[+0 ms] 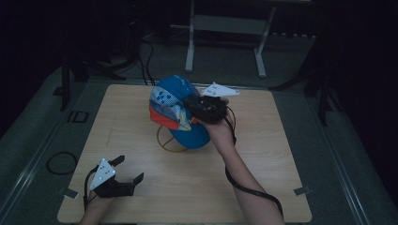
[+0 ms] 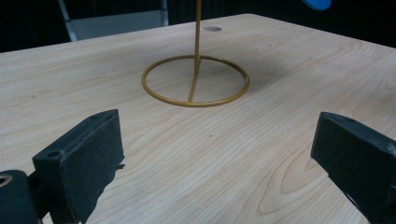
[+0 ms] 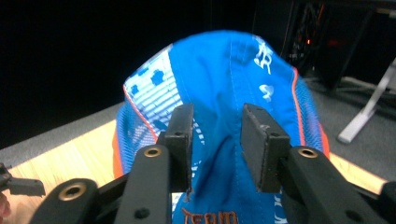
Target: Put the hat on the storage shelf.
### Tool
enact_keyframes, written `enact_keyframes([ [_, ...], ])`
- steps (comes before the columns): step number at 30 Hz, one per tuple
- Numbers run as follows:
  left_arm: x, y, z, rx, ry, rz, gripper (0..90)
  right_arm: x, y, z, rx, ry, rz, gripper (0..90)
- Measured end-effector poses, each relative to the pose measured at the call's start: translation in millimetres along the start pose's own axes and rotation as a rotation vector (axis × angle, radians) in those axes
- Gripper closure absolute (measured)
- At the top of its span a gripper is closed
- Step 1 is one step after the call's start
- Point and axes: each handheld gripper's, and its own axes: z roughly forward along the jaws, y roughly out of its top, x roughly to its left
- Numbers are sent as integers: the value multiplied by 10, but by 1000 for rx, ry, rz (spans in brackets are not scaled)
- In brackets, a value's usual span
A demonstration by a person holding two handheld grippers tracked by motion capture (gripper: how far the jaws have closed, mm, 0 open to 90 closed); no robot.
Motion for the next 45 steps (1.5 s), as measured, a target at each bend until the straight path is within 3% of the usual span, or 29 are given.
enact_keyframes([
  [6,1,-7,5,6,-8,-1,28,-22,-74,38,17,6,12,550],
  [10,-7,-8,5,3,-9,1,28,-41,-83,-3,15,14,15,448],
  [17,-15,-9,12,1,-14,-2,28,-73,-99,-112,16,61,12,317],
  [23,-22,-10,26,5,-20,2,28,-79,-162,-230,6,120,11,154],
  [35,-33,-13,19,-7,-24,3,28,-95,-445,-344,22,112,-17,134],
  [45,-36,-20,38,1,-32,3,28,-134,-833,-443,65,119,-26,134],
])
